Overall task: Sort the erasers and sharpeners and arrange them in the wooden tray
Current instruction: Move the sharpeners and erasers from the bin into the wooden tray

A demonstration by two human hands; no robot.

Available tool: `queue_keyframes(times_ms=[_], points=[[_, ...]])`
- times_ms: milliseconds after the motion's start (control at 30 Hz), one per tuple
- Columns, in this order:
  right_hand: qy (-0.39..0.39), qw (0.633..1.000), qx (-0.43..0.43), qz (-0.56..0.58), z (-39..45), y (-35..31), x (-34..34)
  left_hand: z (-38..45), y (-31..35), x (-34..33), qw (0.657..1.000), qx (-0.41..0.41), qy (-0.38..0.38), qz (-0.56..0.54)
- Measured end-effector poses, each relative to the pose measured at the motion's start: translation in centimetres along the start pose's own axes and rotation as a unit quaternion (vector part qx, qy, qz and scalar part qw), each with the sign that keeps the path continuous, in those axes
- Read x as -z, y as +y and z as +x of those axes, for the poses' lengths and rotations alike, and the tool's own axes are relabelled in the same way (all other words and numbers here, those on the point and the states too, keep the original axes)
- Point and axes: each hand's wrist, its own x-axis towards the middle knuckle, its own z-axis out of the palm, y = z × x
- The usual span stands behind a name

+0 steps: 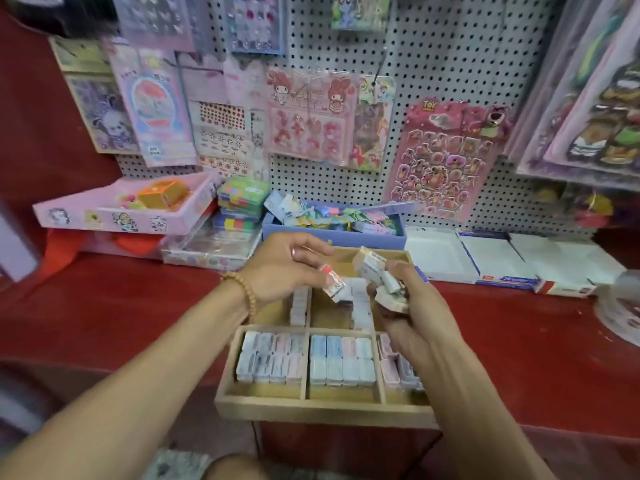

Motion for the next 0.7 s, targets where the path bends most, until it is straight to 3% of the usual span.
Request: queue_keyframes(times_ms=[133, 333, 433, 700], points=[[0.003, 0.999, 0.002, -0.032, 2.3, 0.4, -1.0, 3.9, -1.0, 3.2, 0.984, -0.051, 0.057, 0.162], [0.007, 0.998, -0.005, -0.059, 3.5, 0.8, -1.0, 7.5, -3.7, 4.8, 0.91, -0.048, 0.048, 0.41], [0.01, 0.998, -0.003, -0.061, 3.7, 0.9, -0.9, 8.5, -5.2, 4.6, 0.892, -0.042, 0.028, 0.45], [0.029, 0.999, -0.006, -0.024, 4.0, 0.5, -0.2, 10.2, -7.5, 3.4, 0.886, -0.075, 0.082, 0.45]])
